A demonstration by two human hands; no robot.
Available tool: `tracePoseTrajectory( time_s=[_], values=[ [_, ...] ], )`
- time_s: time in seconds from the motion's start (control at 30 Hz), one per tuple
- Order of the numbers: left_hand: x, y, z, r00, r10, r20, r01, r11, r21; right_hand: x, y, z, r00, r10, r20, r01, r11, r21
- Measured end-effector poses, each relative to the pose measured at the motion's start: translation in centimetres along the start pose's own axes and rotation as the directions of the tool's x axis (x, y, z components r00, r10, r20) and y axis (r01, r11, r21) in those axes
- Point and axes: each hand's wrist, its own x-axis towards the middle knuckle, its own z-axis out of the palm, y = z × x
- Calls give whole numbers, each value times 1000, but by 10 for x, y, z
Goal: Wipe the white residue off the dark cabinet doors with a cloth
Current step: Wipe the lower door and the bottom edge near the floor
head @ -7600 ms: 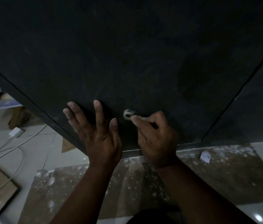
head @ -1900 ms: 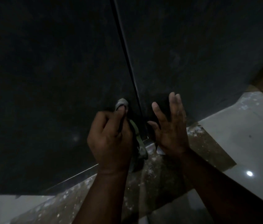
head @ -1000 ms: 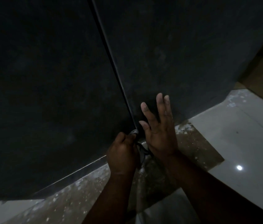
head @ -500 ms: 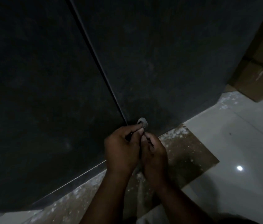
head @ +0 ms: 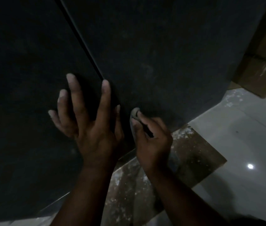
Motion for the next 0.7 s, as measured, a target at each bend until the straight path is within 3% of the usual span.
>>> tracePoseTrajectory(
  time_s=[0.13,0.3,0.4,0.53,0.7],
  values=[
    [-7,-13,11,994,29,107,-45,988,151,-20,31,-6,995,91,34,-91,996,-1],
    [-10,-22,25,992,95,81,-113,957,268,-28,37,-3,988,152,17,-152,988,-16],
    [-11,-24,29,991,117,61,-129,951,283,-16,18,7,998,54,32,-54,998,11],
    [-14,-24,32,995,90,44,-99,958,268,-16,20,4,981,-93,168,102,994,-41],
    [-15,-25,32,993,102,57,-113,955,273,-30,57,-14,990,69,127,-53,990,-128]
  ],
)
